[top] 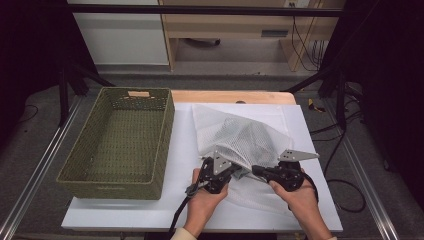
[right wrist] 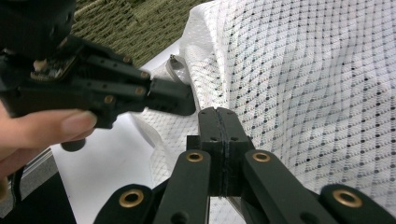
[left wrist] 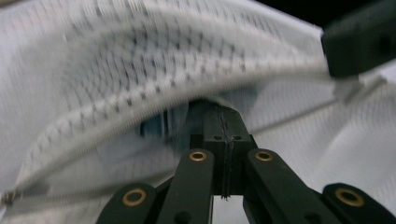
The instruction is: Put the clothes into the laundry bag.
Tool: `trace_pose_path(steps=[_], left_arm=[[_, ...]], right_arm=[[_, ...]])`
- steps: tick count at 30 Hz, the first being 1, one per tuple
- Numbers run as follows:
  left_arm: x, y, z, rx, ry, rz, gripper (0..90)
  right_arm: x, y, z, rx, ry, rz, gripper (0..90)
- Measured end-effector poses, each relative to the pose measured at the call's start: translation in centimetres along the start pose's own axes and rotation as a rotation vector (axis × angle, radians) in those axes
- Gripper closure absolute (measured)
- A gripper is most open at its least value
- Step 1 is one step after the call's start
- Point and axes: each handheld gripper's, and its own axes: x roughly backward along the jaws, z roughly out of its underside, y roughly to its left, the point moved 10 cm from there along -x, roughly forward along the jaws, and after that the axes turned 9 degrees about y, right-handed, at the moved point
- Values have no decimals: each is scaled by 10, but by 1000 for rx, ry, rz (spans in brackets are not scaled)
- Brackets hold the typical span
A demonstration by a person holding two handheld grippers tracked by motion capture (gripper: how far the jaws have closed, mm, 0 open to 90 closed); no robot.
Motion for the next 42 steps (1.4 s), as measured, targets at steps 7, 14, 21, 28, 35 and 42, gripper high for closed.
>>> trace_pose_path(steps=[7, 14, 21, 28, 35, 42], left_arm=[[-18, -6, 24, -48, 105, 4, 900], [-35, -8, 30, -49, 155, 13, 900], [-49, -2, 20, -32, 156, -4, 900], [-58, 6, 10, -10, 136, -33, 900], [-61, 14, 4, -2, 122, -48, 900], [-64, 13, 1, 1, 119, -44, 900]], right_arm=[[-2, 2, 0, 2, 8, -1, 900], [-2, 3, 1, 5, 10, -8, 900], [-2, 4, 1, 2, 10, -10, 900], [-5, 6, 4, 6, 27, -10, 900], [-8, 7, 7, 7, 43, -5, 900], [-9, 5, 8, 3, 45, -2, 900]])
